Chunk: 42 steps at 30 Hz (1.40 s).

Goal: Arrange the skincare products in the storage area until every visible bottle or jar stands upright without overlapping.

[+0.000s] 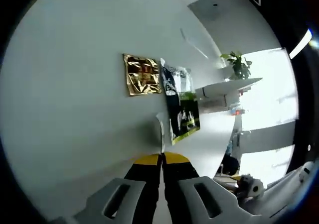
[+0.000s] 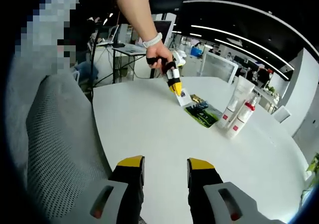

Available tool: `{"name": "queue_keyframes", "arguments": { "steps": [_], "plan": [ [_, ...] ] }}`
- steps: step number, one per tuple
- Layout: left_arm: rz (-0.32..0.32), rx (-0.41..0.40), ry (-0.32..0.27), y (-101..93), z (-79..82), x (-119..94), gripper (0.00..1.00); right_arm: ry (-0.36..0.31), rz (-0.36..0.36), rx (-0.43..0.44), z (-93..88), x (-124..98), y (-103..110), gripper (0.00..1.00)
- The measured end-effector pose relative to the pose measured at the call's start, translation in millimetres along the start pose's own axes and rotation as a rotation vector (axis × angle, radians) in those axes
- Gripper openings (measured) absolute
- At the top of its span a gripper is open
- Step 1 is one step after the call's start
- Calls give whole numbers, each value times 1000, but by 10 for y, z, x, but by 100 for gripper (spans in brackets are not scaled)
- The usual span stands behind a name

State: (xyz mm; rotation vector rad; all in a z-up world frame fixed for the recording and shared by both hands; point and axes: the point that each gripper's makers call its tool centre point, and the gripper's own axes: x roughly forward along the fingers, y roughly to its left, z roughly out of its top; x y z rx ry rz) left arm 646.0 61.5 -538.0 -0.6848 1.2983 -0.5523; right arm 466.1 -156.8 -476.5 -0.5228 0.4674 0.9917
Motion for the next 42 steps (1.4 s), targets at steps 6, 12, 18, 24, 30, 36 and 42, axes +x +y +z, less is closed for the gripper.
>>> {"name": "queue_keyframes", "arguments": {
  "steps": [6, 12, 18, 24, 30, 36, 42],
  "plan": [
    [11, -24, 42, 24, 20, 35, 0, 11, -9, 3, -22, 0, -21, 29],
    [60, -40, 68, 110, 27, 65, 1, 28, -1, 5, -57, 8, -6, 28],
    [97, -45, 80, 121, 50, 96, 3, 32, -1, -2, -66, 7, -4, 28],
    [136, -48, 89, 167, 57, 94, 5, 29, 1, 3, -64, 9, 0, 27],
    [163, -59, 105, 207, 34, 71, 6, 28, 2, 6, -63, 11, -1, 27],
    [188, -45, 67, 227, 110, 32, 10, 33, 5, 10, -77, 13, 8, 26],
    [192, -51, 95, 231, 50, 13, 11, 36, 8, 7, -82, 15, 15, 26]
  ]
}}
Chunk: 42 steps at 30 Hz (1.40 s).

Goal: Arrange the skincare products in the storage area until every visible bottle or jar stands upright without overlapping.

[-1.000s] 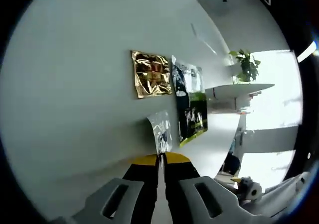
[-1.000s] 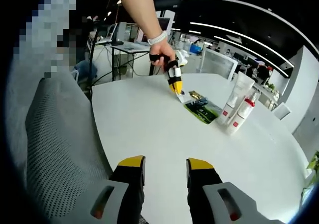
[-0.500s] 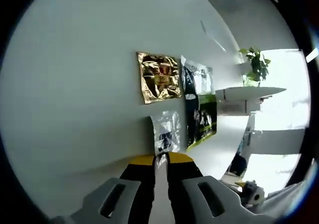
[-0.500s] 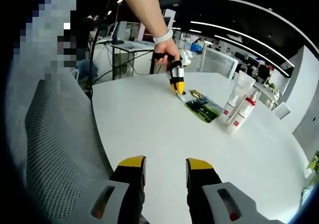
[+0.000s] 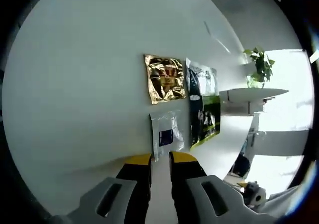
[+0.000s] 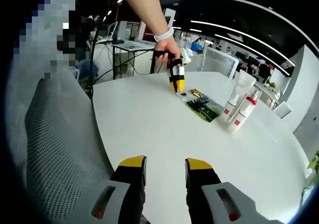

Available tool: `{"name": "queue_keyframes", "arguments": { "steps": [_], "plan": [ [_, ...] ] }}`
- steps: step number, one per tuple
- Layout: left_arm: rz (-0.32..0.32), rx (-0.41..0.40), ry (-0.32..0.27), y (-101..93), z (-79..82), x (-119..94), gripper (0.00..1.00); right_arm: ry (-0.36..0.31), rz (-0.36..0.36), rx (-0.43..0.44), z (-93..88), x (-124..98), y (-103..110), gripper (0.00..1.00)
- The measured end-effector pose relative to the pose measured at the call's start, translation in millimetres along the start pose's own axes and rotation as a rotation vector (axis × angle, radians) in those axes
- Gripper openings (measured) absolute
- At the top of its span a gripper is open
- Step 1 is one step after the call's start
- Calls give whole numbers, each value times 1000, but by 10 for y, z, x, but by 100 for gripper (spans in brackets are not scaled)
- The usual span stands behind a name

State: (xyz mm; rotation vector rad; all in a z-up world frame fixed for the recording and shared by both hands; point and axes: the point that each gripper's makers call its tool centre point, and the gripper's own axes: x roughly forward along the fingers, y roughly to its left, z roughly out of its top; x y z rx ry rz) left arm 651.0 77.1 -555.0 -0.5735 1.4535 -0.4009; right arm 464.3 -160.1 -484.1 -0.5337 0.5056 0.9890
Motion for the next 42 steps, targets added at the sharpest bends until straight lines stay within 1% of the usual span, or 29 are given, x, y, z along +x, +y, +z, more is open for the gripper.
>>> {"name": "queue_keyframes", "arguments": {
  "steps": [2, 7, 10, 12, 13, 14, 16, 18, 19, 20, 21, 23, 24, 25, 27, 28, 29, 30, 31, 32, 34, 35, 36, 37, 38, 39, 40, 41, 42],
  "plan": [
    [5, -7, -1, 15, -4, -14, 11, 1, 1, 0, -3, 1, 2, 26],
    [12, 8, -1, 23, -39, -38, 11, 3, 1, -2, -5, 0, 2, 26],
    [15, 11, -21, 25, -67, -62, 11, -2, 0, -1, 6, 0, -1, 26],
    [19, 35, -58, 6, -72, -74, 11, -2, 0, -1, 7, -2, -3, 26],
    [29, 85, -103, -3, -51, -81, 13, -3, 0, -1, 10, -4, -4, 26],
    [47, 125, -132, -1, -46, -97, 14, -12, 0, 0, 29, -9, -5, 27],
    [39, 152, -160, -106, -157, -135, 15, -13, 0, -2, 36, -11, -3, 27],
    [26, 218, -219, -200, -181, -189, 17, -19, 3, -6, 49, -15, 5, 28],
    [29, 299, -271, -260, -166, -248, 22, -24, 6, -7, 57, -17, 14, 28],
    [24, 324, -313, -320, -165, -292, 27, -28, 11, -10, 64, -17, 25, 28],
    [17, 322, -323, -349, -182, -313, 33, -30, 12, -14, 68, -19, 31, 28],
    [-36, 336, -373, -530, -282, -415, 38, -35, 17, -20, 78, -17, 40, 28],
    [-56, 359, -418, -629, -350, -491, 37, -38, 22, -19, 85, -15, 46, 28],
    [-59, 369, -443, -674, -412, -540, 37, -39, 24, -19, 88, -15, 50, 29],
    [-60, 384, -517, -774, -585, -646, 39, -40, 33, -19, 87, -13, 64, 29],
    [-58, 398, -534, -813, -734, -686, 41, -41, 37, -19, 89, -12, 73, 30],
    [-46, 410, -555, -817, -817, -717, 43, -44, 44, -18, 92, -13, 91, 30],
    [-28, 425, -577, -814, -967, -754, 46, -44, 48, -21, 90, -13, 103, 30],
    [-19, 430, -577, -805, -1086, -768, 48, -41, 54, -31, 85, -12, 127, 30],
    [6, 449, -585, -783, -1247, -797, 49, -39, 58, -38, 87, -13, 145, 30],
    [43, 458, -600, -742, -1458, -848, 54, -34, 70, -47, 79, -8, 175, 30],
    [61, 463, -622, -723, -1593, -897, 56, -31, 75, -55, 74, -5, 189, 30],
    [73, 462, -658, -720, -1667, -948, 59, -31, 77, -56, 73, -3, 192, 31],
    [80, 472, -690, -725, -1785, -1004, 60, -30, 80, -56, 72, -3, 197, 31],
    [81, 475, -722, -735, -1851, -1053, 62, -28, 84, -56, 67, -2, 204, 31],
    [76, 478, -784, -755, -1922, -1128, 66, -25, 88, -57, 61, 0, 211, 31],
    [73, 476, -801, -758, -1946, -1147, 68, -15, 95, -55, 38, 7, 224, 31],
    [81, 468, -834, -745, -2024, -1189, 71, -11, 97, -47, 30, 9, 225, 31],
    [93, 474, -845, -725, -2071, -1203, 73, -12, 98, -34, 30, 10, 218, 31]
  ]
}}
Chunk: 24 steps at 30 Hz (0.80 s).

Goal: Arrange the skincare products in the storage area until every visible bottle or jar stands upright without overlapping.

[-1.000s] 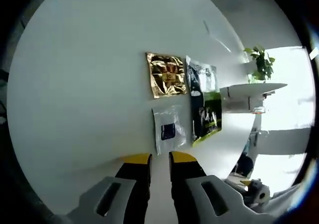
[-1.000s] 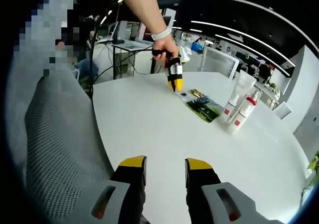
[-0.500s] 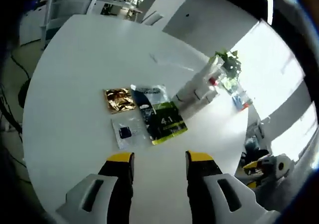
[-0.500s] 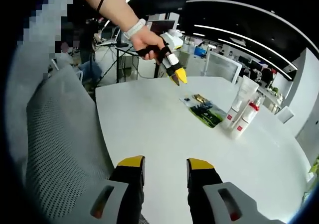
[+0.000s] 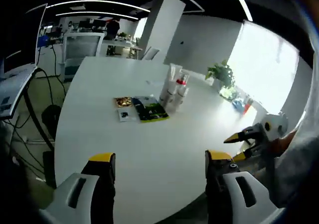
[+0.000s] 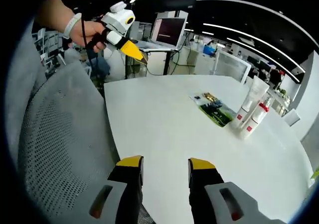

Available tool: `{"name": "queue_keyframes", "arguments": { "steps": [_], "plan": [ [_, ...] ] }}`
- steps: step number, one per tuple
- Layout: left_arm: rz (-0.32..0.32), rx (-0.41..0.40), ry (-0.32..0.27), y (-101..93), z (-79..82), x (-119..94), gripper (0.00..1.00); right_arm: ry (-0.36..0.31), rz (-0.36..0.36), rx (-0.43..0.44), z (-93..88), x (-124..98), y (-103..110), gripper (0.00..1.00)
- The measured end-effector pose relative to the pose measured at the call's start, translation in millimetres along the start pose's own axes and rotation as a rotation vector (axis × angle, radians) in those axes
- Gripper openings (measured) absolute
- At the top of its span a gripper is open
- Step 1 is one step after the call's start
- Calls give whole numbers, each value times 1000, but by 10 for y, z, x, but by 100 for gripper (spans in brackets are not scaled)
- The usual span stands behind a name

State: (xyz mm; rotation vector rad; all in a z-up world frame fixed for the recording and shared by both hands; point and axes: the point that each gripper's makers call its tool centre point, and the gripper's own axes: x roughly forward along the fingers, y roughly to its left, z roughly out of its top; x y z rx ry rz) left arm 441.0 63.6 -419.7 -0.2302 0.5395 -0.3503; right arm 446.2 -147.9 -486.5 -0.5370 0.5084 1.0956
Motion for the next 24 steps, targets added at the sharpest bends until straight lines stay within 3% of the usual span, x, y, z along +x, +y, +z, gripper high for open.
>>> {"name": "queue_keyframes", "arguments": {
  "steps": [5, 10, 13, 16, 20, 24],
  "plan": [
    [64, 58, 26, 113, -270, -114, 75, 26, 3, 31, -55, 15, 2, 32],
    [63, 84, -3, 136, -324, -140, 78, 44, 8, 38, -74, 26, 16, 33],
    [46, 46, -21, 108, -347, -118, 78, 42, 8, 42, -11, 5, 21, 33],
    [35, 87, -23, 109, -371, -89, 77, 30, -17, 70, 66, -27, -19, 34],
    [8, 96, -95, 24, -236, -41, 78, -46, -85, 229, 268, -74, -89, 37],
    [-45, 109, -124, -196, -181, 55, 81, -113, -133, 357, 315, -117, -152, 47]
  ]
}}
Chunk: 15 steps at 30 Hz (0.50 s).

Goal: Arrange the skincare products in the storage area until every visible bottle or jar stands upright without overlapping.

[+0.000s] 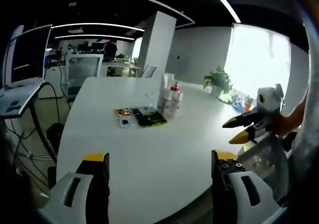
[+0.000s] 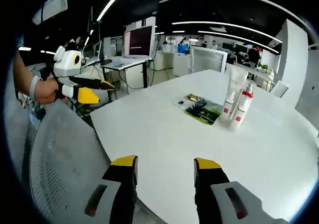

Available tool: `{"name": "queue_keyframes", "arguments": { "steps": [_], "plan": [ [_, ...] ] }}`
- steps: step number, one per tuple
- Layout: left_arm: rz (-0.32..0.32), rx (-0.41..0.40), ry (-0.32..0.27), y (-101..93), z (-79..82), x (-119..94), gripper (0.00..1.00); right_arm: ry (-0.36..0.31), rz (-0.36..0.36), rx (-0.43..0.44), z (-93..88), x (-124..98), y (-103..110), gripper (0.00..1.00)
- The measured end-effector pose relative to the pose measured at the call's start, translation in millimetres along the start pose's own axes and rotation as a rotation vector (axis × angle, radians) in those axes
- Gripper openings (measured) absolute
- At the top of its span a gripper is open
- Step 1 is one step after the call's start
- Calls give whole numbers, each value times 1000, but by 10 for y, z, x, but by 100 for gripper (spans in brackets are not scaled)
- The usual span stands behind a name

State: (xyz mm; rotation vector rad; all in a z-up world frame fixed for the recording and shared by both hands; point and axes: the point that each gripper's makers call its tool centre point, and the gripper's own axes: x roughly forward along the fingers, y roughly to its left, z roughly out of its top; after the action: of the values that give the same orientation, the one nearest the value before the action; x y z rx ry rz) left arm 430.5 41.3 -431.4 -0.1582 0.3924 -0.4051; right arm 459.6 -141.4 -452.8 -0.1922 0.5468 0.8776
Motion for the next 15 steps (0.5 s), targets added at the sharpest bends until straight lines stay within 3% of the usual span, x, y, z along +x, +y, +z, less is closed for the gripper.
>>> {"name": "queue_keyframes", "arguments": {
  "steps": [3, 5, 6, 8, 10, 15],
  "plan": [
    [-19, 33, -31, -102, 43, 16, 84, -13, 7, 24, -2, -6, -13, 62],
    [-11, 36, -34, -84, 46, 15, 89, -77, 11, 55, 103, 5, -3, 74],
    [10, 48, -30, -35, 45, 10, 93, -77, 8, 60, 107, 0, -4, 77],
    [24, 41, -43, 9, 68, 10, 99, -97, 8, 67, 137, -1, 8, 81],
    [17, 30, -66, -3, 105, 0, 99, -97, 9, 63, 135, 4, 20, 82],
    [3, 15, -22, -30, -15, 53, 98, -76, 30, 33, 92, 12, 87, 85]
  ]
}}
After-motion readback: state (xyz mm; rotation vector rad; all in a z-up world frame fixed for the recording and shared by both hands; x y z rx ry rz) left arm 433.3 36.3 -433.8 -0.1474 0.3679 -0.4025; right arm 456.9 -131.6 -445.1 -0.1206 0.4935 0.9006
